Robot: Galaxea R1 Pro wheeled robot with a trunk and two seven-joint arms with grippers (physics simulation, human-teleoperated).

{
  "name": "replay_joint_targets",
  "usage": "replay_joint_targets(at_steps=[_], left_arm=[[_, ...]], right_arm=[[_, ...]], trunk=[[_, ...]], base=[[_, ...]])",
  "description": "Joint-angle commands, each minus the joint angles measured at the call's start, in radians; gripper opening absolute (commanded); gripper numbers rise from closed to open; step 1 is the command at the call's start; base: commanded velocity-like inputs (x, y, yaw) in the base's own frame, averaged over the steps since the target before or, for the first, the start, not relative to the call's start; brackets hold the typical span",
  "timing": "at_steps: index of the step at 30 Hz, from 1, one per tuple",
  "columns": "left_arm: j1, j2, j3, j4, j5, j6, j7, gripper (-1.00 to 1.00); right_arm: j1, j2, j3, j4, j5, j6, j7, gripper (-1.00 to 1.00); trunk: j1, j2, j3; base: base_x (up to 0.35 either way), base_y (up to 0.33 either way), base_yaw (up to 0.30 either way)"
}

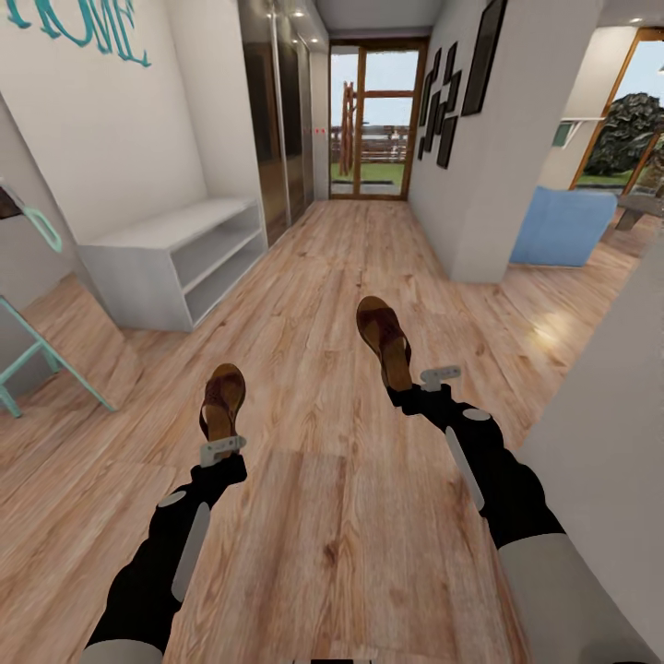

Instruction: Pick up the two gym shoes and the two sandals from the corridor floor and place them onto the hallstand (shoe rack) in the corridor, making sure they are on the rack and not on the floor. Arrange them so the two gym shoes are next to each other and the two sandals are next to each other.

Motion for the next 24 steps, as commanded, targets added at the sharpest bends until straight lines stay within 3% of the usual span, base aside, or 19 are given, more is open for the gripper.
replay_joint_targets(at_steps=[1,24], left_arm=[[0.000,-0.001,0.002,-0.001,0.007,0.007,-0.001,-1.00],[-0.001,-0.002,0.001,-0.001,0.007,0.007,-0.001,-1.00]], right_arm=[[0.000,-0.001,0.001,-0.001,-0.003,0.006,-0.002,-1.00],[0.000,-0.001,0.001,-0.001,-0.003,0.007,-0.002,-1.00]], trunk=[[-0.001,0.000,0.005],[-0.010,0.005,0.124]], base=[[0.000,0.000,0.000],[0.000,0.000,0.000]])
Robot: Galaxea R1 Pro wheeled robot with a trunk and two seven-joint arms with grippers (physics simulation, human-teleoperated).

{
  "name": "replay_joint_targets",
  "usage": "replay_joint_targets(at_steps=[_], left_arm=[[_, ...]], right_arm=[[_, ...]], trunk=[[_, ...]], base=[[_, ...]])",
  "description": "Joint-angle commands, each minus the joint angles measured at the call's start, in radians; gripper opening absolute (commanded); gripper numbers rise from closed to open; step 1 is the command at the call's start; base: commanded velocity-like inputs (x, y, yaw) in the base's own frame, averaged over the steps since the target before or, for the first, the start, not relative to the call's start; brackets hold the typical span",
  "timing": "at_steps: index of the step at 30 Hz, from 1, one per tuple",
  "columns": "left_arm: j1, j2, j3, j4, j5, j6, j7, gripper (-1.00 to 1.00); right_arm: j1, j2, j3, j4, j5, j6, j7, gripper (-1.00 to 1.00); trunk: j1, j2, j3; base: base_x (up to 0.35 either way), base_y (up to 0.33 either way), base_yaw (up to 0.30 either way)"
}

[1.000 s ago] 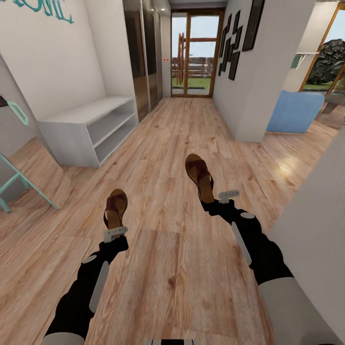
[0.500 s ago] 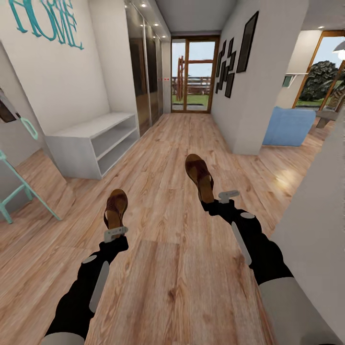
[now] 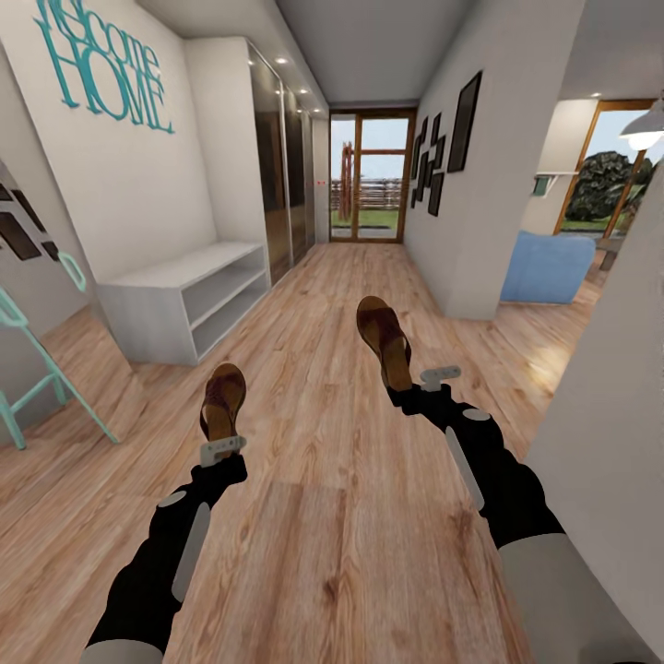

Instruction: Pick up the two gym shoes and the two sandals from the corridor floor and place them onto the hallstand (shoe rack) in the corridor, making sure they are on the rack and not on the floor. Arrange them so the two gym shoes are next to each other and the two sandals are next to each other.

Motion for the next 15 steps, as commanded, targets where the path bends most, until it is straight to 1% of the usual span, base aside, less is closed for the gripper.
replay_joint_targets(at_steps=[1,4,15], left_arm=[[0.000,-0.001,0.002,-0.001,0.007,0.007,0.000,-1.00],[0.000,-0.001,0.003,-0.001,0.007,0.007,0.000,-1.00],[-0.001,0.000,0.002,-0.001,0.007,0.008,0.000,-1.00]], right_arm=[[-0.001,-0.001,0.001,-0.001,-0.004,0.006,-0.002,-1.00],[-0.001,-0.001,0.001,-0.001,-0.004,0.006,-0.002,-1.00],[-0.001,-0.001,0.001,-0.001,-0.004,0.006,-0.002,-1.00]], trunk=[[0.000,0.000,0.001],[0.000,0.000,0.006],[-0.005,0.002,0.066]], base=[[0.000,0.000,0.000],[0.000,0.000,0.000],[0.000,0.000,0.000]])
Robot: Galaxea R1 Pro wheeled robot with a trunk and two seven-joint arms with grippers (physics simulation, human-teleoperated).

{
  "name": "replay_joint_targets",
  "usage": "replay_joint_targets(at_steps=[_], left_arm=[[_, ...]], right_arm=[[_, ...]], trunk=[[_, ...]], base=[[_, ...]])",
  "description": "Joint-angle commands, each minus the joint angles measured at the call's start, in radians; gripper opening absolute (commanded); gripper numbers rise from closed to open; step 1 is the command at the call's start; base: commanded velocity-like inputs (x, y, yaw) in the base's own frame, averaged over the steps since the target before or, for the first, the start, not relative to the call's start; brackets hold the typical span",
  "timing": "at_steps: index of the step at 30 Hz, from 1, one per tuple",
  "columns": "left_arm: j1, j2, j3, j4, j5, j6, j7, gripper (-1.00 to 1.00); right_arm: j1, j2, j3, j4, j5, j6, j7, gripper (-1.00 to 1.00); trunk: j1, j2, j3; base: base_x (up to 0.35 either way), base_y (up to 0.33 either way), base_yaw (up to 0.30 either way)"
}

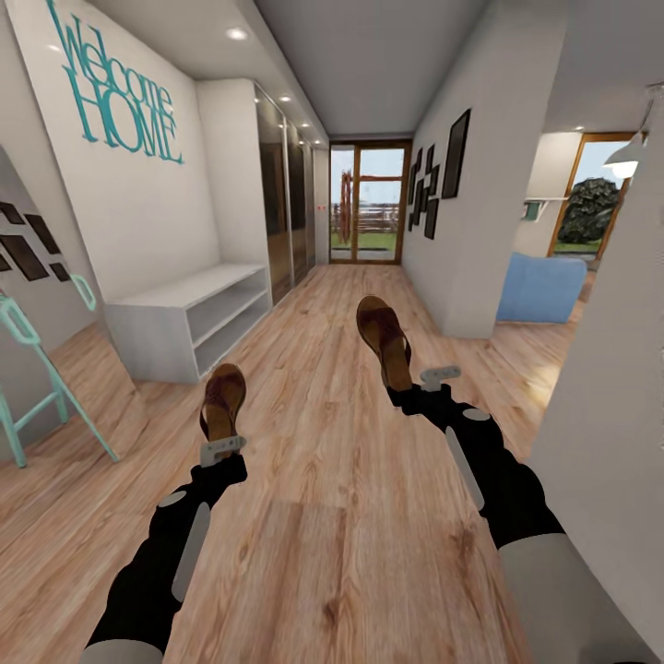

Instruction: Pick up the two gym shoes and the two sandals from the corridor floor and place them onto the hallstand (shoe rack) in the corridor, making sure they are on the rack and not on the floor. Arrange them so the two gym shoes are next to each other and the two sandals are next to each other.

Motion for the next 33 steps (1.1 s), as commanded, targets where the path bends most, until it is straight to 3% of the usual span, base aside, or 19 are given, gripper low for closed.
replay_joint_targets(at_steps=[1,19,33], left_arm=[[0.000,-0.001,0.002,-0.001,0.007,0.007,-0.001,-1.00],[0.000,-0.001,0.002,-0.001,0.007,0.007,-0.001,-1.00],[0.000,-0.002,0.001,-0.001,0.007,0.006,-0.001,-1.00]], right_arm=[[0.000,-0.001,0.001,-0.001,-0.003,0.006,-0.002,-1.00],[0.000,-0.001,0.001,-0.001,-0.003,0.007,-0.002,-1.00],[0.000,-0.001,0.001,-0.001,-0.004,0.007,-0.002,-1.00]], trunk=[[-0.001,0.000,0.005],[-0.009,0.004,0.104],[-0.009,0.004,0.127]], base=[[0.000,0.000,0.000],[0.000,0.000,0.000],[0.000,0.000,0.000]])
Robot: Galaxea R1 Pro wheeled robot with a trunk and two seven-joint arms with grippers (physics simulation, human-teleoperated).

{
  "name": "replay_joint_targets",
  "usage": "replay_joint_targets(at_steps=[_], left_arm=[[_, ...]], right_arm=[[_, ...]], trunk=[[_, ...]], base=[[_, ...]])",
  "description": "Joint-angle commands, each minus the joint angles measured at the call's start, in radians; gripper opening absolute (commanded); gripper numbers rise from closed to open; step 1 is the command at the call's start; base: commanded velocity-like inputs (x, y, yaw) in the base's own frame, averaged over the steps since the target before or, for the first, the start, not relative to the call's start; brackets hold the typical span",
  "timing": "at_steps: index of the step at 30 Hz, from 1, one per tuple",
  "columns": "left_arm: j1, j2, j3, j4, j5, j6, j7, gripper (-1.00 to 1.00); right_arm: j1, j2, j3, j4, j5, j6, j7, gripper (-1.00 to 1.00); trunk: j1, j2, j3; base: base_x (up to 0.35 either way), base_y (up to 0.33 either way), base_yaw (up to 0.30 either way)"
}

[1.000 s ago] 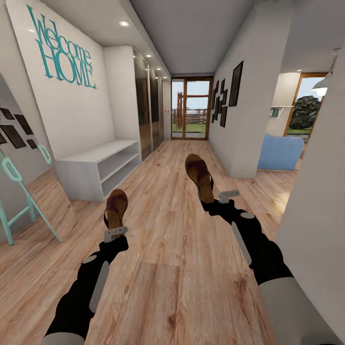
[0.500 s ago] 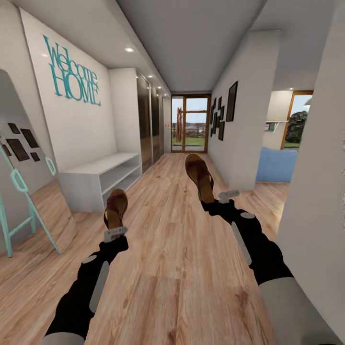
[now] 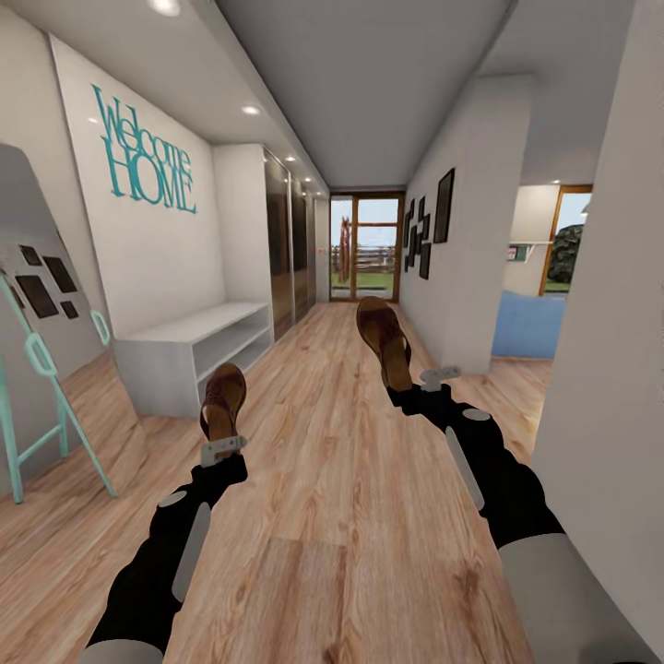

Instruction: Pick up the two gym shoes and the two sandals from the corridor floor and place them onto the hallstand (shoe rack) in the corridor, making sure they are on the rack and not on the floor. Arrange them so the two gym shoes are next to each other and the two sandals are next to each other.

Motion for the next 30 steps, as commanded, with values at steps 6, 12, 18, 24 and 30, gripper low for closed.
replay_joint_targets(at_steps=[6,12,18,24,30], left_arm=[[-0.001,-0.001,0.001,-0.001,0.007,0.007,-0.001,-1.00],[-0.001,-0.001,0.001,-0.001,0.008,0.007,-0.001,-1.00],[0.000,-0.001,0.001,-0.001,0.007,0.007,-0.001,-1.00],[0.000,-0.001,0.001,-0.002,0.007,0.007,0.000,-1.00],[-0.001,-0.001,0.001,-0.002,0.007,0.007,0.000,-1.00]], right_arm=[[-0.001,-0.001,0.001,-0.001,-0.004,0.006,-0.002,-1.00],[-0.001,-0.001,0.001,-0.001,-0.002,0.006,-0.002,-1.00],[-0.001,-0.001,0.001,-0.001,-0.001,0.006,-0.002,-1.00],[-0.001,-0.001,0.001,-0.001,-0.001,0.006,-0.002,-1.00],[-0.001,-0.001,0.001,-0.001,-0.001,0.006,-0.002,-1.00]], trunk=[[0.000,0.000,0.009],[0.000,0.000,0.013],[0.000,0.000,0.013],[0.000,0.000,0.017],[0.000,0.000,0.023]], base=[[0.000,0.001,0.000],[0.000,0.198,0.000],[-0.047,0.299,0.004],[-0.124,0.285,0.174],[-0.099,0.139,0.229]])
